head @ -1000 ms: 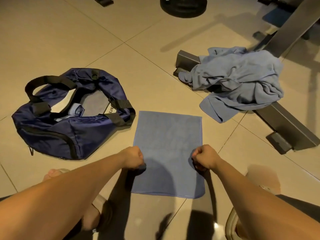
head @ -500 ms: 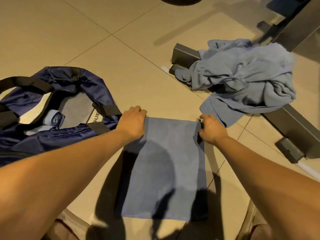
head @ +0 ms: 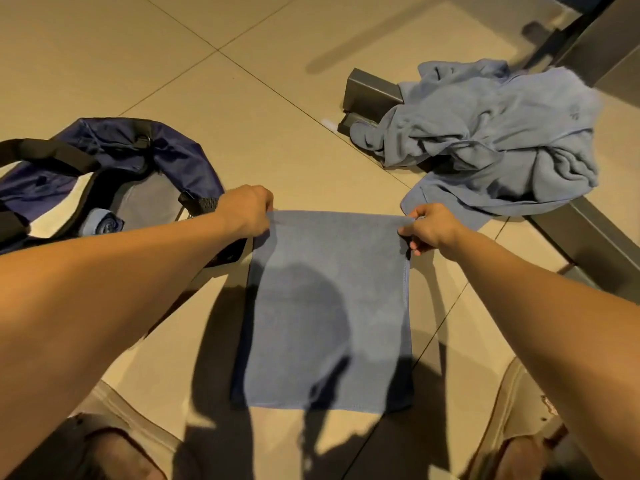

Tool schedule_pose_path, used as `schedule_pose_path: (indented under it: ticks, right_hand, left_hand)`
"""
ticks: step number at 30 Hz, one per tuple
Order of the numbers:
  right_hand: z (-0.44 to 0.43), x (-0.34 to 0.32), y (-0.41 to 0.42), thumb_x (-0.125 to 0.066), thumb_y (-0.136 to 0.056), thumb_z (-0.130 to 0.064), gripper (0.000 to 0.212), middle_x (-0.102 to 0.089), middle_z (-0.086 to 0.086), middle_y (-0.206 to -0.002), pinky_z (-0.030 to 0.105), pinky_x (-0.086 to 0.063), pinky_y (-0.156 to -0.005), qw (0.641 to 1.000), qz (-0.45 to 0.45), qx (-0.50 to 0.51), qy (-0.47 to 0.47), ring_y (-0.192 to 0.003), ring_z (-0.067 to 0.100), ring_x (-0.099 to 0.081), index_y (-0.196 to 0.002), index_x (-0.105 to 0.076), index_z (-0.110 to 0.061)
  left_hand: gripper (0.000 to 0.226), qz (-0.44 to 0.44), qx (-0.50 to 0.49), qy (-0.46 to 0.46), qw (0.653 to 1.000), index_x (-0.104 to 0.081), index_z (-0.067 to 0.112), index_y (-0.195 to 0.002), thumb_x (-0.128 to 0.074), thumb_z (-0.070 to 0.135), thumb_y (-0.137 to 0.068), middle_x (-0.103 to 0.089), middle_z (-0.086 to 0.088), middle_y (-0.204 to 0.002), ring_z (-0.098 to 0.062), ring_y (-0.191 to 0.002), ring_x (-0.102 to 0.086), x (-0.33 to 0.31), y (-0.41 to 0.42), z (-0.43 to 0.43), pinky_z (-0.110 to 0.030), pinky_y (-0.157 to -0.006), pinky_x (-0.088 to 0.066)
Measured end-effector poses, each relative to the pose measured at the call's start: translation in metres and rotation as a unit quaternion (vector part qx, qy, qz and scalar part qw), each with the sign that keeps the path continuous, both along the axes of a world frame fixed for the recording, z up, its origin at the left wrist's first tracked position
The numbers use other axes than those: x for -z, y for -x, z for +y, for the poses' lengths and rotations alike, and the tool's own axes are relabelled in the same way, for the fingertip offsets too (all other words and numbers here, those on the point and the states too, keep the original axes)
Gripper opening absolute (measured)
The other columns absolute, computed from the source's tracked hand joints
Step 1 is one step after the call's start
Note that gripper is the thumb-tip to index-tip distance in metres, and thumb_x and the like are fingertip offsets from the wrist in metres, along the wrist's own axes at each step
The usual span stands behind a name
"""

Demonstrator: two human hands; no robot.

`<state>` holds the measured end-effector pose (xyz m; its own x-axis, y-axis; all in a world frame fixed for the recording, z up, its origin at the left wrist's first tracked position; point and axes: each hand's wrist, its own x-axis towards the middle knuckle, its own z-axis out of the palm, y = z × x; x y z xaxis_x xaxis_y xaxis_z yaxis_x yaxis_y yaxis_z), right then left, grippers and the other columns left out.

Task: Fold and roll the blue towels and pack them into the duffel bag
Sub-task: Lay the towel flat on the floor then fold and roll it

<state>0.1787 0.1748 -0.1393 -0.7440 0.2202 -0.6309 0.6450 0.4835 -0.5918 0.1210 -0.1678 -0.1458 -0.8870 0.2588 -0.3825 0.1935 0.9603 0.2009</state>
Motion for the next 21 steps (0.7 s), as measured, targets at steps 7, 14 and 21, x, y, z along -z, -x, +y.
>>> schedule_pose_path:
  ticks: [7,14,21]
  right_hand:
    - [0.000,-0.032,-0.011,-0.059,-0.095,0.005,0.010,-0.057,0.022,-0.078,0.036,-0.058,-0.047,0.991,0.098,0.092,0.027,-0.050,0.031,-0.057,-0.086,-0.065,0.004]
    - [-0.010,-0.041,-0.078,-0.053,-0.094,0.008,0.018,-0.060,0.021,-0.075,0.035,-0.049,-0.046,0.982,0.147,0.109,0.053,-0.045,0.029,-0.053,-0.087,-0.069,0.008]
    - [-0.025,-0.046,-0.135,-0.056,-0.088,0.013,0.017,-0.067,0.016,-0.078,0.027,-0.053,-0.051,0.973,0.173,0.138,0.064,-0.059,0.024,-0.062,-0.085,-0.070,0.004]
  left_hand:
    - [0.015,0.078,-0.020,-0.052,0.995,-0.077,0.019,-0.099,-0.063,0.016,-0.094,-0.075,-0.005,-0.097,-0.028,-0.082,-0.061,-0.037,-0.007,-0.019,-0.040,-0.069,-0.052]
    - [0.022,0.150,0.000,-0.091,0.984,-0.078,0.020,-0.100,-0.059,0.012,-0.093,-0.077,-0.002,-0.099,-0.029,-0.092,-0.066,-0.060,-0.065,-0.031,-0.036,-0.069,-0.052]
    - [0.014,0.172,0.063,-0.096,0.978,-0.075,0.019,-0.094,-0.067,0.013,-0.085,-0.069,-0.003,-0.086,-0.027,-0.086,-0.058,-0.061,-0.133,-0.046,-0.038,-0.068,-0.048]
